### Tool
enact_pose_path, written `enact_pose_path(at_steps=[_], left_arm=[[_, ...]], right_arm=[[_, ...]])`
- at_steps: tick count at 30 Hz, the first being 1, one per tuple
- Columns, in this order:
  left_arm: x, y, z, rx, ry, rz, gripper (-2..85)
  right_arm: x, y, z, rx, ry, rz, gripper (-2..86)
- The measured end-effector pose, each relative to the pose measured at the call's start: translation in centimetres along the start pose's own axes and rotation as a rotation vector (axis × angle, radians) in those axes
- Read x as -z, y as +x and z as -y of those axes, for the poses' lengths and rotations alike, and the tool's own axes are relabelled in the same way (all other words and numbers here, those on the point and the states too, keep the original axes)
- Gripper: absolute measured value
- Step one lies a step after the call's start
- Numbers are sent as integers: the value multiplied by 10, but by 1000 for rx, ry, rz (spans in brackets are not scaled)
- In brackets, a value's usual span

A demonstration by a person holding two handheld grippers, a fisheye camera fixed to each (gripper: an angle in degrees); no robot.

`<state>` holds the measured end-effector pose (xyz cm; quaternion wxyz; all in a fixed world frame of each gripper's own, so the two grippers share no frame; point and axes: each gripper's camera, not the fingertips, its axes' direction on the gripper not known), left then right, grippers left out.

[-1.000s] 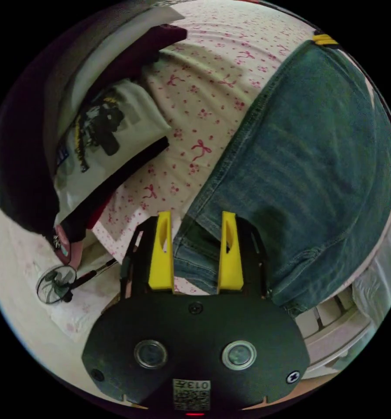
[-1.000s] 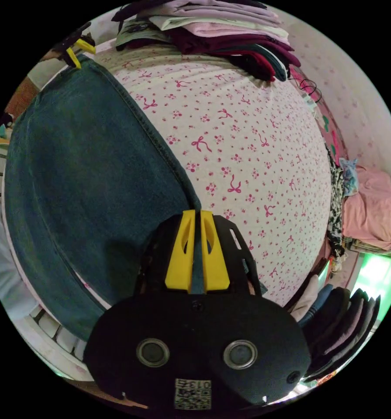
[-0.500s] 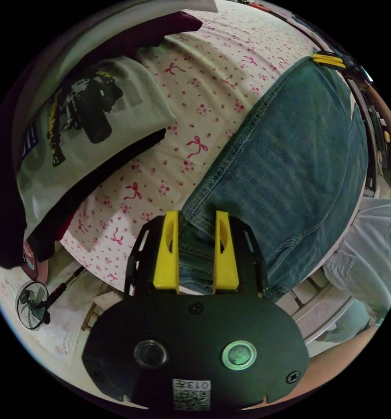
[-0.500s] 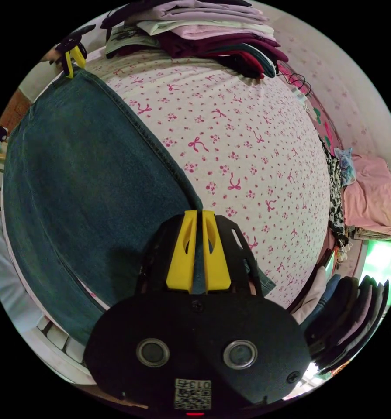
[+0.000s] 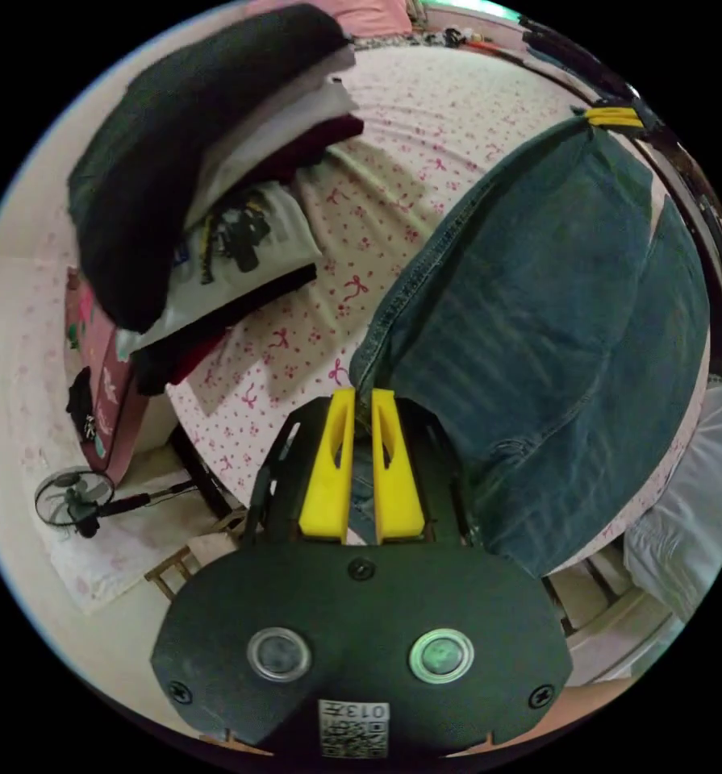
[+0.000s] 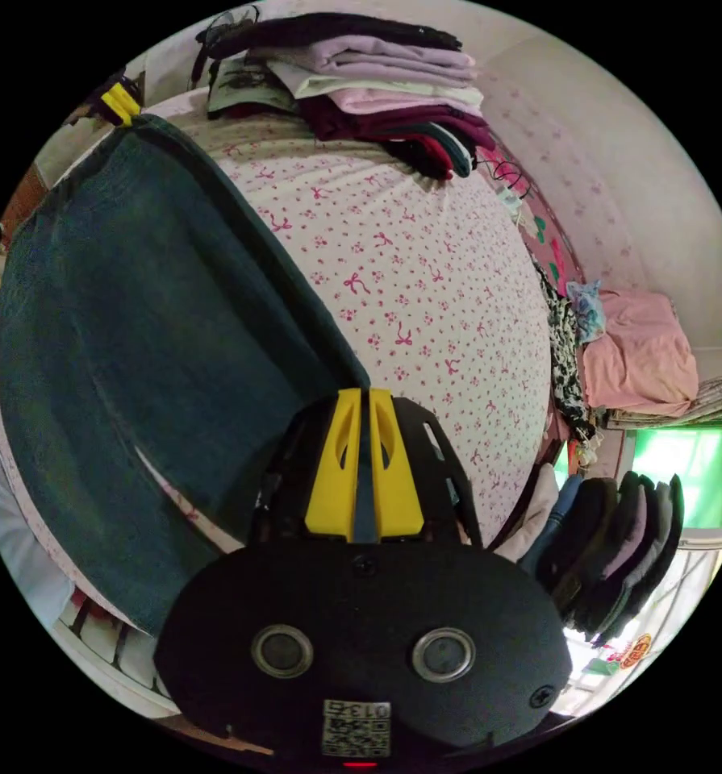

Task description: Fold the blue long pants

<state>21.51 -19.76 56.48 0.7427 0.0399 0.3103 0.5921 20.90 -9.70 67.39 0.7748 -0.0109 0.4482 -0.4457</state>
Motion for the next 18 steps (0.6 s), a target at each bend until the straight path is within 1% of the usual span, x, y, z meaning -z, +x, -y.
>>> enact_pose_path(at_steps=[4, 5, 7, 10, 13, 15, 18], left_arm=[[44, 56, -78, 72, 157, 96, 28], [50, 66, -90, 77, 173, 111, 29], [63, 112, -132, 81, 206, 181, 29], [66, 173, -181, 100, 204, 253, 29], [54, 226, -222, 139, 171, 281, 29], [38, 250, -241, 154, 138, 275, 31], [3, 270, -263, 186, 76, 186, 35]], right_arm=[[69, -29, -71, -41, 94, -29, 9], [87, -41, -94, -57, 112, -38, 9], [111, -63, -129, -84, 132, -52, 9], [142, -104, -185, -175, 158, -51, 9], [154, -150, -231, -285, 131, -40, 9], [151, -179, -253, -338, 103, -38, 9], [129, -216, -276, -364, 30, 11, 10]])
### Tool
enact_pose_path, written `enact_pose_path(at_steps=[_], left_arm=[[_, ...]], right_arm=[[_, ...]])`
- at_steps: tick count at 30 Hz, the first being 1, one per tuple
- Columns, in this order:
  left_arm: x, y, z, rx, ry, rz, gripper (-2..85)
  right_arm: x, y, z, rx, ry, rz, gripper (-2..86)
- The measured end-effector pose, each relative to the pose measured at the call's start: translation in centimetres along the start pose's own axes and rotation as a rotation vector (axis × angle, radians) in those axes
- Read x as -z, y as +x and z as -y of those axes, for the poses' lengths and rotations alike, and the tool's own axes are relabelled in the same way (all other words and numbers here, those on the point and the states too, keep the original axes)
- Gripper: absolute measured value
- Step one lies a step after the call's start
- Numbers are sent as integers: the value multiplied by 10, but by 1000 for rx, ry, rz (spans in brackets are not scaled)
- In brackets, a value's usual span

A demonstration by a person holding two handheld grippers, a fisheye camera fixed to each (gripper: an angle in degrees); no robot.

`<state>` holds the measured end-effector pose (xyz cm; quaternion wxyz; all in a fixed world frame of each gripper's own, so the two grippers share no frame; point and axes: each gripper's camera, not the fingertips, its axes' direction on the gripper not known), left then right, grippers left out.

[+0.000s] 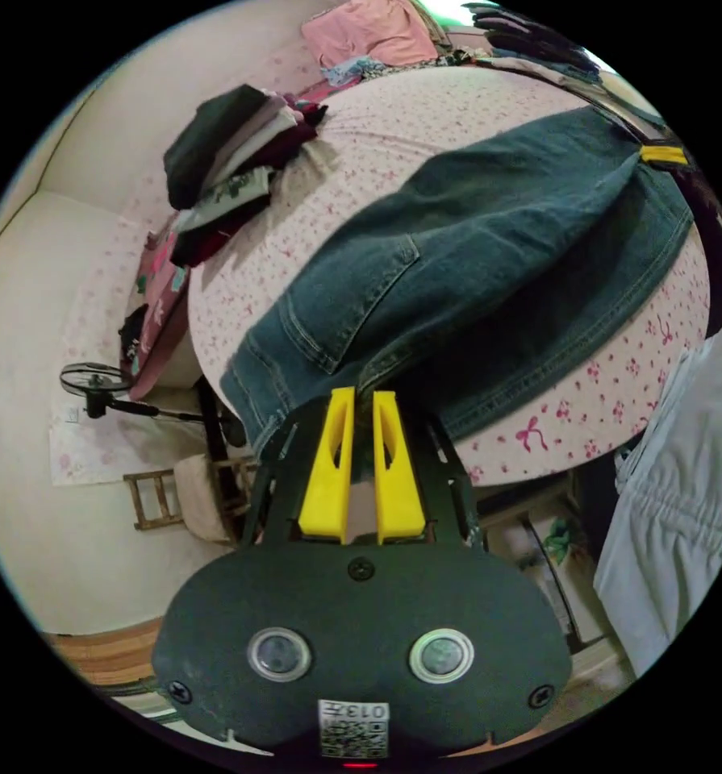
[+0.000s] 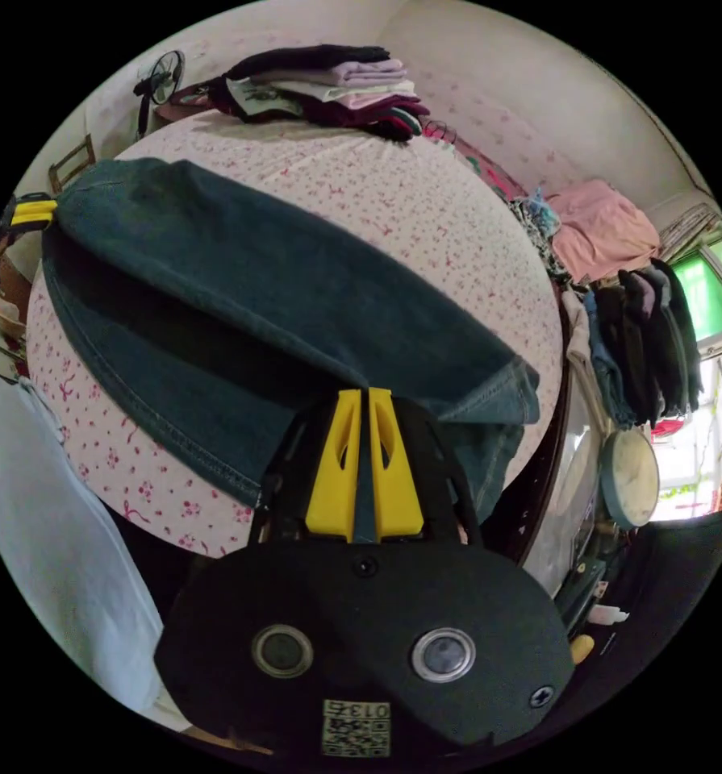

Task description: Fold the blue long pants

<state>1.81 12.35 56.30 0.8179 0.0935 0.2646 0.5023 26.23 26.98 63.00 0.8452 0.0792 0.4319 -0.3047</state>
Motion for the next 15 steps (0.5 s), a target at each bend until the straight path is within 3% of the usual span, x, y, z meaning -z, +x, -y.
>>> enact_pose_path(at_steps=[4, 15], left_arm=[[-19, 9, -21, -3, -18, -31, 36], [16, -8, -90, -158, 28, -12, 36]], right_arm=[[-17, -10, -24, 15, -47, 17, 10], [62, -29, -101, 86, 27, -62, 10]])
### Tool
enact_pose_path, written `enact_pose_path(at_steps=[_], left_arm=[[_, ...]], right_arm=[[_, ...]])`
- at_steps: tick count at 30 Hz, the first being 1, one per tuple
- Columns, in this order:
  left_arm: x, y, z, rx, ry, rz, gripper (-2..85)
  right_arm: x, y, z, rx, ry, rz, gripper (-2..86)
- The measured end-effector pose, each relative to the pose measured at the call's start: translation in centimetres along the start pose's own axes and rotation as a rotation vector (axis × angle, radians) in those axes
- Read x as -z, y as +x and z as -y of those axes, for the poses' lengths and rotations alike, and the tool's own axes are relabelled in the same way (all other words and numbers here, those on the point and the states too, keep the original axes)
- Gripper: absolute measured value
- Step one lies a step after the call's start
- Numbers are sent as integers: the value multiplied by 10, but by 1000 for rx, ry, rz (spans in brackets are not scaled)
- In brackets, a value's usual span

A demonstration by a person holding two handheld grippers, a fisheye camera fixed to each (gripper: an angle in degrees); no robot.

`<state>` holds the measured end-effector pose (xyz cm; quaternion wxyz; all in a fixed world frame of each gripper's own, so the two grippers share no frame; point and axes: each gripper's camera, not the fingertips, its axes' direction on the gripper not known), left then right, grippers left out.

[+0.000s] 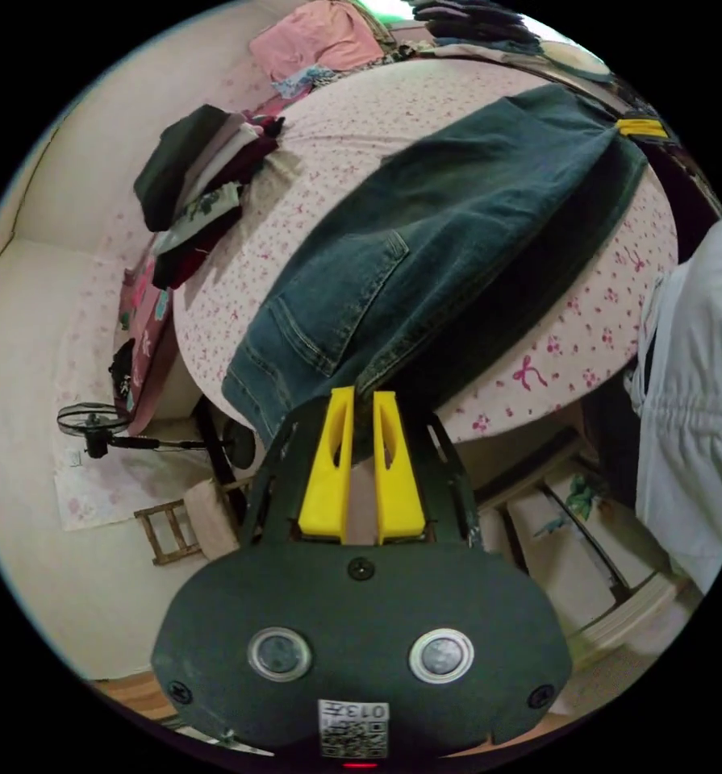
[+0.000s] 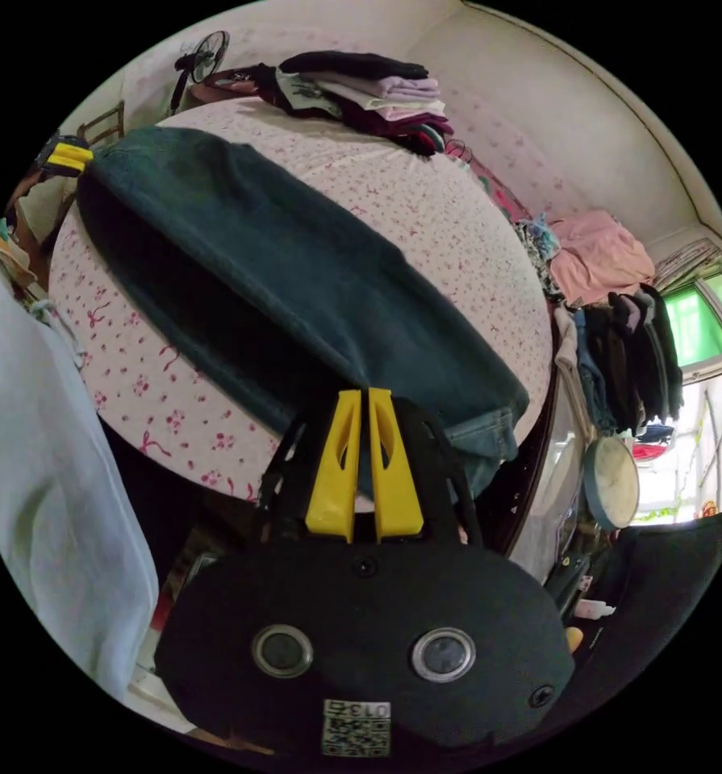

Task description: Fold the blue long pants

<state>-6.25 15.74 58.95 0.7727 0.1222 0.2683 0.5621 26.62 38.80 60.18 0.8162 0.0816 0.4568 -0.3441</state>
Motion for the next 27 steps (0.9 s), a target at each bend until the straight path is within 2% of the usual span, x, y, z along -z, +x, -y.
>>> enact_pose_path(at_steps=[2, 5, 8, 11, 14, 17, 20, 22, 25, 27], left_arm=[[-16, 5, -4, -39, -56, -25, 37], [-13, 7, -9, -65, -104, 23, 39], [0, -2, -30, -32, -51, 41, 47], [-3, -14, -56, 69, -30, -16, 61], [12, -31, -82, 244, 24, -48, 70], [26, -63, -128, 524, 92, -178, 72], [25, -100, -193, 897, 201, -318, 99], [5, -124, -243, 1197, 287, -505, 123], [-24, -145, -269, 1375, 429, -760, 136], [-32, -158, -266, 1393, 439, -805, 124]], right_arm=[[-24, -16, -17, 23, -76, 46, 10], [-17, -14, -27, 6, -74, 28, 11], [11, -8, -42, -20, -5, -20, 12], [7, -16, -61, 8, -29, -19, 15], [1, -17, -79, -8, -71, 3, 15], [18, 2, -103, -111, -28, 55, 18], [26, 37, -134, -299, -4, 138, 28], [28, 61, -153, -442, 20, 178, 36], [22, 94, -179, -627, 33, 222, 54], [17, 106, -188, -683, 32, 251, 60]])
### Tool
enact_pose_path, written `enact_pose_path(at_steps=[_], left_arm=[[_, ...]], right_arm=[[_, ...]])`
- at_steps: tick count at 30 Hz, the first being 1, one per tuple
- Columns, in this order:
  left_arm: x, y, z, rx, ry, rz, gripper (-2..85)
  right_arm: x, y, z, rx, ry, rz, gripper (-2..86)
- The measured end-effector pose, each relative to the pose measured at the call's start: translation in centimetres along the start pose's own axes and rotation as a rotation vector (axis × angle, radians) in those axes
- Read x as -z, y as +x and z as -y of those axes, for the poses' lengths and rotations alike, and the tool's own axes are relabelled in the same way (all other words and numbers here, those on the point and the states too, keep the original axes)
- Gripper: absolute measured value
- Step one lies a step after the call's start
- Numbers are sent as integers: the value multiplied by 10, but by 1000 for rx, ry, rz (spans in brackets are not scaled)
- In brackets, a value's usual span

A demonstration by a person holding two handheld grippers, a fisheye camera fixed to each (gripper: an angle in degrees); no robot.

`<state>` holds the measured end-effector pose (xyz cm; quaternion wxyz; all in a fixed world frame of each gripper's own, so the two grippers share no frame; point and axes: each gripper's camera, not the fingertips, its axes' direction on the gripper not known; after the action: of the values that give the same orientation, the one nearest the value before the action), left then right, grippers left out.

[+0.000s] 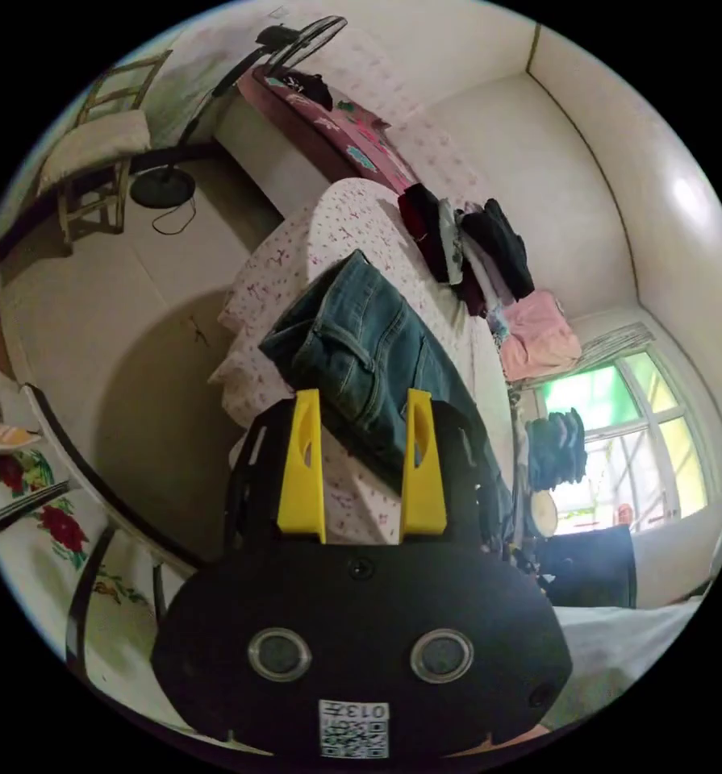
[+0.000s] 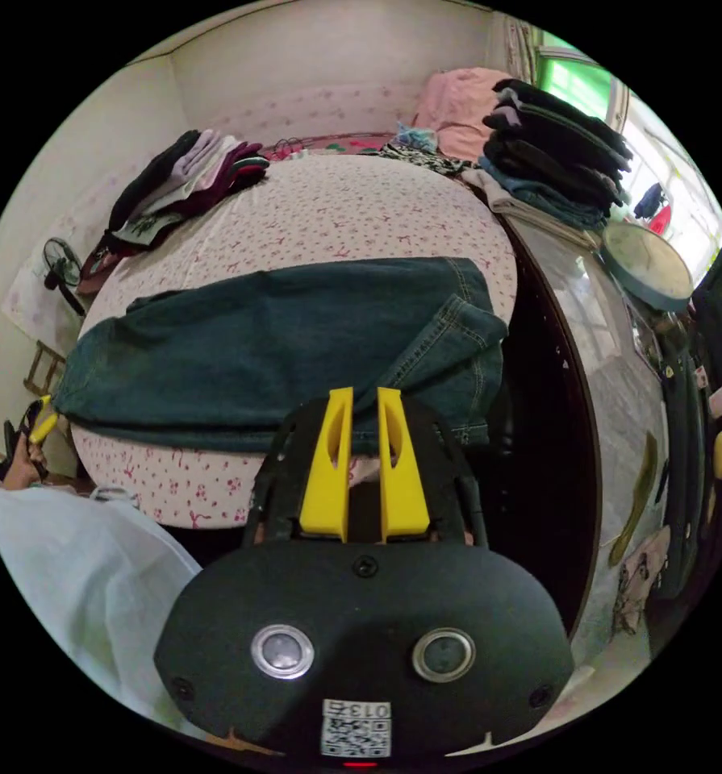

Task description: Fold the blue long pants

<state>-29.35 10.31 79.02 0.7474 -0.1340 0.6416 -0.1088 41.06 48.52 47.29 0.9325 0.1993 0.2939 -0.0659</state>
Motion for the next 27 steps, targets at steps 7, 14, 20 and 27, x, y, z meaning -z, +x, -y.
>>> enact_pose_path(at_steps=[7, 14, 20, 27], left_arm=[[22, 35, 45, -164, -74, 225, 24], [21, 20, 59, -131, -126, 239, 16], [21, 11, 59, -57, -107, 216, 15], [23, 35, 67, -164, -125, 259, 15]], right_arm=[[1, 46, -4, -172, 22, 12, 93], [-14, 62, 3, -228, 9, -2, 140], [-53, 61, 19, -175, -53, -189, 124], [-41, 101, 10, -215, -52, -128, 15]])
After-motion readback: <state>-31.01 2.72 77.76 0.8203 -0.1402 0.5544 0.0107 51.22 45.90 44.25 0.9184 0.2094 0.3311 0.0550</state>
